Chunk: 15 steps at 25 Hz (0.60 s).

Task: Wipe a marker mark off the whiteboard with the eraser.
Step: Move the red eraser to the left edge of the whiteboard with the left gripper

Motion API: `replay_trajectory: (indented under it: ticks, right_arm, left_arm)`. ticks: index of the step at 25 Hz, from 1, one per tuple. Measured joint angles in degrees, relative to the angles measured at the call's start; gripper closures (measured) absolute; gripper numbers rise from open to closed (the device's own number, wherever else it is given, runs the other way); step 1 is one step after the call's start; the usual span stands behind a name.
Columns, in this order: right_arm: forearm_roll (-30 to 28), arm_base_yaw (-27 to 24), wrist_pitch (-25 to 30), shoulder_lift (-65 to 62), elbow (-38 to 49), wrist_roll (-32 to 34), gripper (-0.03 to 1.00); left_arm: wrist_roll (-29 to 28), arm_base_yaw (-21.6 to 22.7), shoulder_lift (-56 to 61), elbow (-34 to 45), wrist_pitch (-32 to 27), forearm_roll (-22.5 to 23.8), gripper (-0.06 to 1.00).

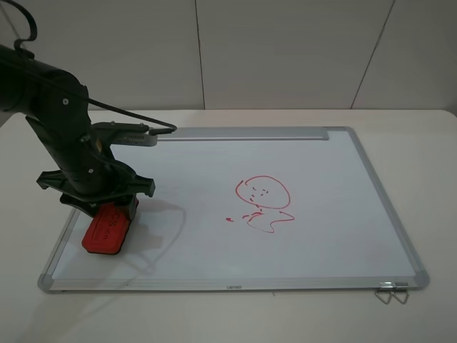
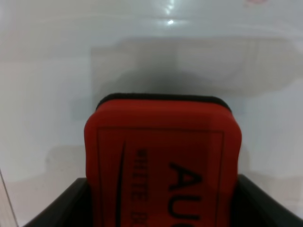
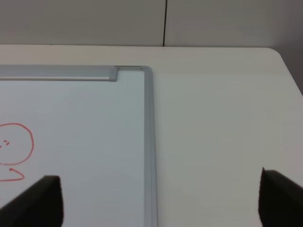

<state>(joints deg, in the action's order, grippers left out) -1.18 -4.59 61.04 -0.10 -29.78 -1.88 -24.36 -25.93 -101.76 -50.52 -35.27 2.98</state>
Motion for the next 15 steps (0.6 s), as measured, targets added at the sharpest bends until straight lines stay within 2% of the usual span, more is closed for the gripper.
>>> replay_trajectory:
  ticks: [7, 12, 15]
  right_arm:
    - [0.0, 0.0, 0.0, 0.0, 0.0, 0.0, 0.26]
    - [0.0, 0.0, 0.0, 0.0, 0.0, 0.0, 0.26]
    - [0.0, 0.0, 0.0, 0.0, 0.0, 0.0, 0.26]
  left_arm:
    - [-2.5, 1.1, 0.0, 2.0, 6.5, 1.5, 0.38]
    - [-2.7, 1.1, 0.0, 2.0, 7.0, 1.5, 0.38]
    - [-2.7, 1.1, 0.0, 2.0, 7.0, 1.5, 0.29]
